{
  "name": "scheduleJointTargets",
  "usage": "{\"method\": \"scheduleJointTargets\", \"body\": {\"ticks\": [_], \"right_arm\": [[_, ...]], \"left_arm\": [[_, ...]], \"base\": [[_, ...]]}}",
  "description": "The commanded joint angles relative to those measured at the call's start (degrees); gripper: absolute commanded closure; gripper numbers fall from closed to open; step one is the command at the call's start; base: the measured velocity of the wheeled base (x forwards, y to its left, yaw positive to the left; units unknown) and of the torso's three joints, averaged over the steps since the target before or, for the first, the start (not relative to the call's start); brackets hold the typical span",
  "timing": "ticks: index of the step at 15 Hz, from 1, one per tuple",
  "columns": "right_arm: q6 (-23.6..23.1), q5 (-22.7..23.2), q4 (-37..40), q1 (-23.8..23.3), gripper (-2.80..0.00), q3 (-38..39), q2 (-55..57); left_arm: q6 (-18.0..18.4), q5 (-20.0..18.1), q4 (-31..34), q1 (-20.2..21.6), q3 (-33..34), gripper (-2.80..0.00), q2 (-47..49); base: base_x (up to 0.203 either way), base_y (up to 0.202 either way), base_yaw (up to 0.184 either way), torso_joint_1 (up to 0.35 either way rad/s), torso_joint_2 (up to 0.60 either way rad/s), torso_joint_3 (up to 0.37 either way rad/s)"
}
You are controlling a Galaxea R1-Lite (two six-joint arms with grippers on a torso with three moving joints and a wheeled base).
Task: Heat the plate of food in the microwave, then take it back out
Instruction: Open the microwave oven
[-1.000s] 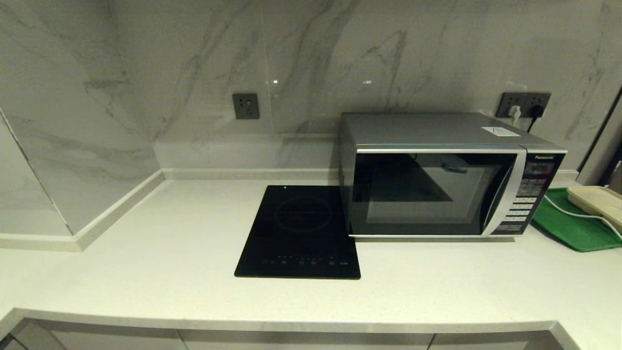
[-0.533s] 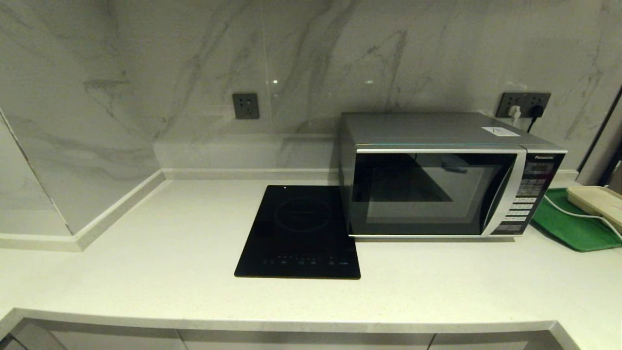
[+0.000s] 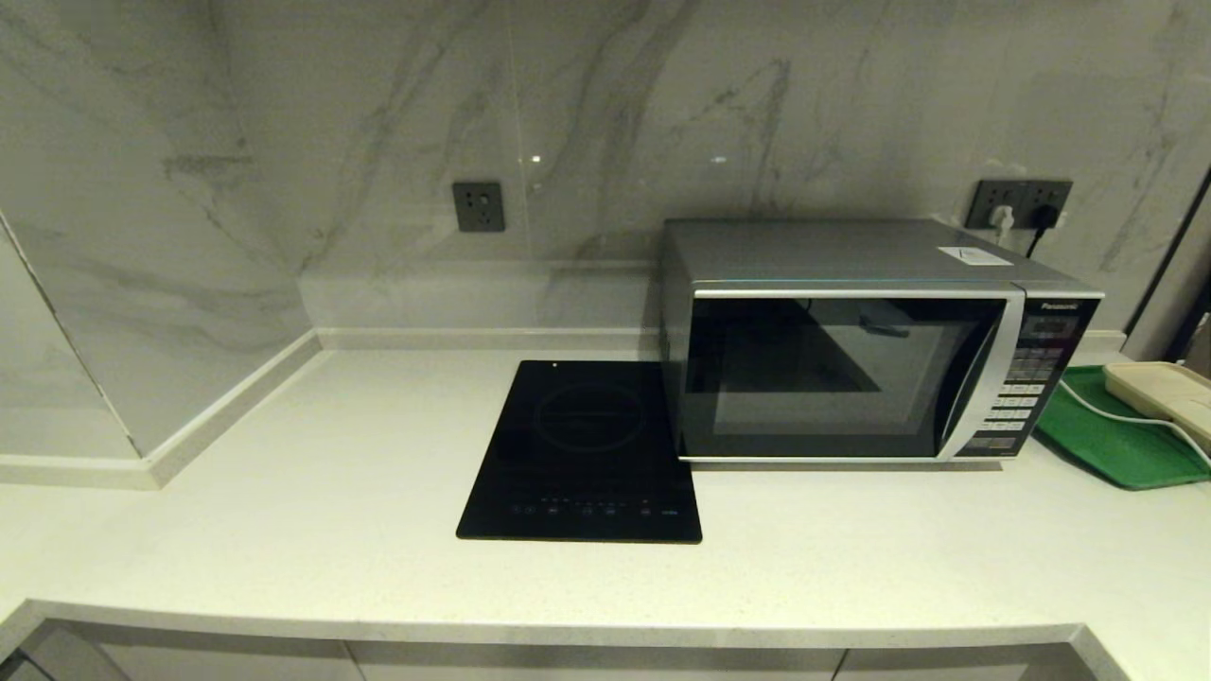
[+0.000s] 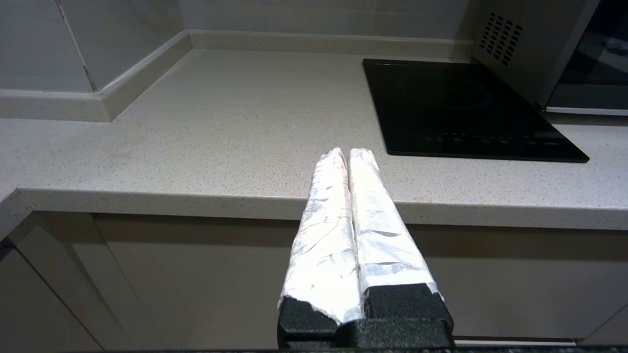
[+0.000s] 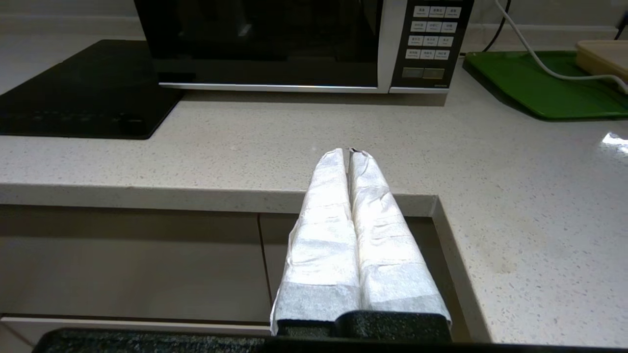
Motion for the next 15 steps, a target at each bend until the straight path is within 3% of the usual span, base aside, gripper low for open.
{"method": "scheduleJointTargets", "body": {"ticks": [1,4,6,15], "right_arm": [[0.0,-0.3,0.3,0.0,0.0,-1.8,0.0],[0.3,-1.8,3.7,0.0,0.0,-9.7,2.0],[0.3,-5.6,8.0,0.0,0.0,-16.3,8.5],[0.5,-13.9,11.0,-0.1,0.0,-46.7,57.6]], "left_arm": [[0.0,0.0,0.0,0.0,0.0,0.0,0.0],[0.0,0.1,0.0,0.0,0.0,0.0,0.0],[0.0,0.0,0.0,0.0,0.0,0.0,0.0],[0.0,0.0,0.0,0.0,0.0,0.0,0.0]], "base": [[0.0,0.0,0.0,0.0,0.0,0.0],[0.0,0.0,0.0,0.0,0.0,0.0],[0.0,0.0,0.0,0.0,0.0,0.0],[0.0,0.0,0.0,0.0,0.0,0.0]]}}
